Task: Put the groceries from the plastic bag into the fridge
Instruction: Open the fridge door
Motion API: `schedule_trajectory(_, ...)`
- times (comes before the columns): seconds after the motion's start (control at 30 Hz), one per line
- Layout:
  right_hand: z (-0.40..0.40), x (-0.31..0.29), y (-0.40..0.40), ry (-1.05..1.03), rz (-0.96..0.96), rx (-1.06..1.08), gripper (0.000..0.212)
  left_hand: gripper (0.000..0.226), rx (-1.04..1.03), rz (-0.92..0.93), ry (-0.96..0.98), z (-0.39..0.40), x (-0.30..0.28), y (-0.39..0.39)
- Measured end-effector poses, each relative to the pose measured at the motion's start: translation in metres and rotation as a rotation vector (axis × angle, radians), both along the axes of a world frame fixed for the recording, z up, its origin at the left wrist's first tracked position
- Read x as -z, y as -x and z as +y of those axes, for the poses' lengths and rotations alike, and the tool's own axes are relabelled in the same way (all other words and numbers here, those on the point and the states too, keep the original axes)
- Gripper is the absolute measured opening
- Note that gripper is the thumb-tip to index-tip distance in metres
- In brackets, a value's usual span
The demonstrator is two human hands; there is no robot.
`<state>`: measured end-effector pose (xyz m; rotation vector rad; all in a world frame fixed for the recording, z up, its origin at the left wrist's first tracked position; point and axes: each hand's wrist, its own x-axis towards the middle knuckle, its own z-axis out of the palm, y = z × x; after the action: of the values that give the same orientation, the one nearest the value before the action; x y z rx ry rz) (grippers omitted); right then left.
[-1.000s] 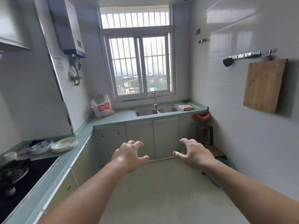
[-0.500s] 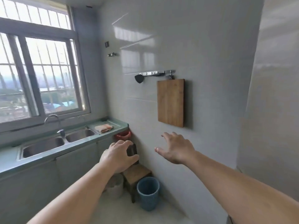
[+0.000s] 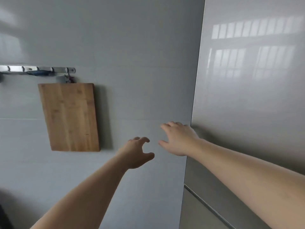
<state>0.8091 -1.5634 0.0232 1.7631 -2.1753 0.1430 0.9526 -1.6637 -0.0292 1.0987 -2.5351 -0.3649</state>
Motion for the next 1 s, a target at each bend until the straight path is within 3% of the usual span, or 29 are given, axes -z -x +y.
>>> schedule_trajectory(0.17,-0.003,-0.043,0.012,-0.196,0.598,0.119,0.026,0.055,0.31,0.261,-0.403,-0.006,0.01,0.072)
schedule_trajectory(0.27,-0.004,-0.056,0.011,-0.371,0.765,0.263,0.02,0.053,0.433,0.327,-0.544,0.002,0.016,0.106)
schedule_trajectory(0.6,-0.023,-0.051,0.003,-0.594,0.857,0.565,0.025,0.041,0.643,0.437,-0.825,0.004,0.031,0.139)
schedule_trajectory(1.0,-0.023,-0.043,-0.035,-0.57,0.876,0.603,0.024,0.039,0.664,0.512,-0.81,0.005,0.04,0.1)
